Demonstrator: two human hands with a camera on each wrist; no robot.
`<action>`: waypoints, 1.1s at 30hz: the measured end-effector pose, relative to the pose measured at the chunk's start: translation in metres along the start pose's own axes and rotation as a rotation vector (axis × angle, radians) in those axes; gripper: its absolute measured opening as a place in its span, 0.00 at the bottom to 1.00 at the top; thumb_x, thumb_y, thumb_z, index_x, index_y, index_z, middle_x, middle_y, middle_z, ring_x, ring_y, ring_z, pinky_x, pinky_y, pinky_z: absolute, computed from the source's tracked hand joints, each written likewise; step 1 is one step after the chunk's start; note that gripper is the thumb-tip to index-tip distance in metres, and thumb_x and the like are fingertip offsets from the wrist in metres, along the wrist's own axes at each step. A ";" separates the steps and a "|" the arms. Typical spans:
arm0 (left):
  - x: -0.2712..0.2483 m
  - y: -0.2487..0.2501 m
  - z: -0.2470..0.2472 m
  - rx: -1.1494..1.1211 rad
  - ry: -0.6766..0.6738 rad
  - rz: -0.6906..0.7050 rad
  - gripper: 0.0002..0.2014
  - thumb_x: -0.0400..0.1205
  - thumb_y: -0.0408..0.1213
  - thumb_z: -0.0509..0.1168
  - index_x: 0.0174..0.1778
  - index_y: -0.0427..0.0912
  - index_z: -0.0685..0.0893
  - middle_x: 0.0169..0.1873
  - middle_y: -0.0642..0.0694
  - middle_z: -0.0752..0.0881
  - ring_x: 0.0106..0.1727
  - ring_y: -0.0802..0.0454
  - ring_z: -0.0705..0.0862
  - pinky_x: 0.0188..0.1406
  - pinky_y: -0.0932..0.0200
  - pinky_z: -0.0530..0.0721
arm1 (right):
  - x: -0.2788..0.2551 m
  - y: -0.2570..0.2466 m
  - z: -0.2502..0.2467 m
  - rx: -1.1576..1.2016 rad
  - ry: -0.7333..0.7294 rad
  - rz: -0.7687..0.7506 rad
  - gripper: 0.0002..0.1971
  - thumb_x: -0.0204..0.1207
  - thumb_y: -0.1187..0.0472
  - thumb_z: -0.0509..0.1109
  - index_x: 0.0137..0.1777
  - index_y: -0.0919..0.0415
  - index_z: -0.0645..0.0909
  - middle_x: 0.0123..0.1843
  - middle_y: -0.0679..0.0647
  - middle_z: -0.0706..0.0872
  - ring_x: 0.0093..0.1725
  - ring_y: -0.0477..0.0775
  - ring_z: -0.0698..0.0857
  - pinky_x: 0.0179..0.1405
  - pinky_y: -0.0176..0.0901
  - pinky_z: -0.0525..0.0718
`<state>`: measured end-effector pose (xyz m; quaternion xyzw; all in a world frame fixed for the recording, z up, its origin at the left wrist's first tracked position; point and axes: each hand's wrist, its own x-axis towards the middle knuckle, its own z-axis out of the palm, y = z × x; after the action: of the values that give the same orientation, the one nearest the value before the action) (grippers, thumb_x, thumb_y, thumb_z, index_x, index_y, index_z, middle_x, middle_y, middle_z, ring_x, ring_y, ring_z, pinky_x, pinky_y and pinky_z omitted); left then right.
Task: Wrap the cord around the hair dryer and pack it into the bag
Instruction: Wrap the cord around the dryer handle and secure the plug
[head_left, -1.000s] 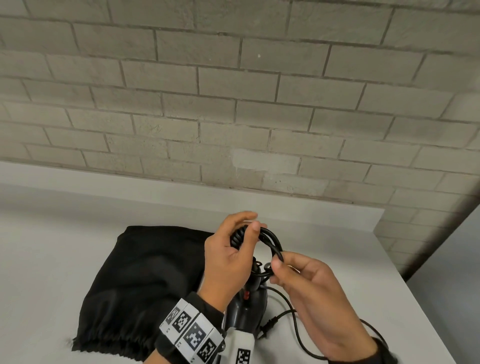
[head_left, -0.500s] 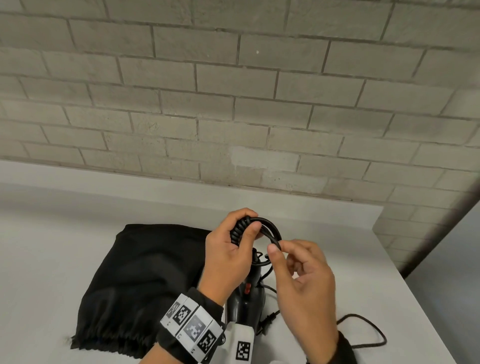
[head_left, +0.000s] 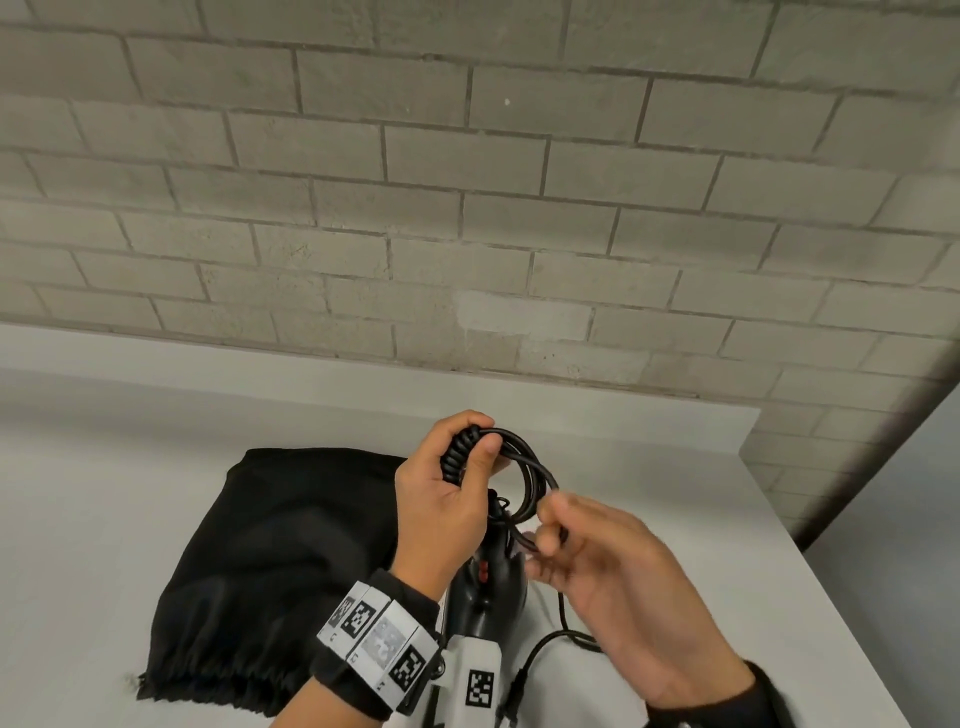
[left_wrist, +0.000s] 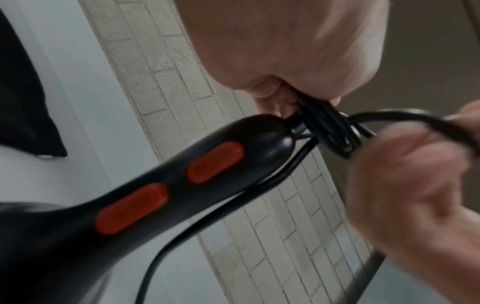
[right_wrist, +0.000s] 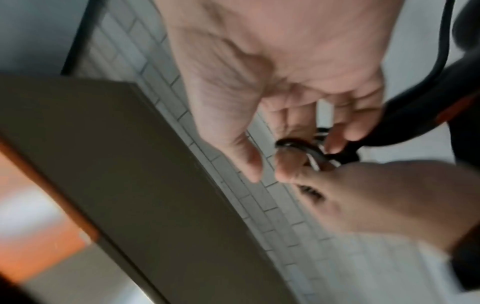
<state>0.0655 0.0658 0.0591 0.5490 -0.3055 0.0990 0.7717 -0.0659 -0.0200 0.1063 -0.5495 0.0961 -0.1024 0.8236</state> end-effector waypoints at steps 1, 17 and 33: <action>0.001 0.000 0.001 -0.018 0.012 -0.009 0.07 0.80 0.36 0.68 0.51 0.40 0.85 0.41 0.52 0.89 0.43 0.56 0.91 0.47 0.58 0.90 | -0.003 0.010 0.000 -0.064 -0.012 -0.078 0.13 0.65 0.53 0.79 0.41 0.62 0.84 0.42 0.54 0.89 0.42 0.53 0.85 0.47 0.43 0.83; -0.003 -0.003 0.000 0.030 -0.018 0.018 0.06 0.82 0.41 0.68 0.52 0.47 0.85 0.40 0.52 0.90 0.42 0.53 0.91 0.45 0.56 0.91 | -0.012 0.068 -0.005 -0.429 0.206 -0.459 0.22 0.70 0.29 0.67 0.48 0.46 0.87 0.55 0.46 0.85 0.59 0.49 0.84 0.61 0.31 0.79; 0.012 -0.008 -0.012 0.143 0.038 0.071 0.04 0.83 0.42 0.70 0.51 0.47 0.85 0.41 0.54 0.89 0.41 0.59 0.88 0.45 0.68 0.84 | -0.032 0.081 -0.051 0.369 0.212 -0.376 0.12 0.82 0.81 0.52 0.63 0.80 0.71 0.67 0.84 0.72 0.78 0.76 0.65 0.80 0.60 0.64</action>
<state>0.0835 0.0713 0.0569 0.5897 -0.3021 0.1582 0.7321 -0.1048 -0.0257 0.0134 -0.3847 0.0577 -0.3261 0.8616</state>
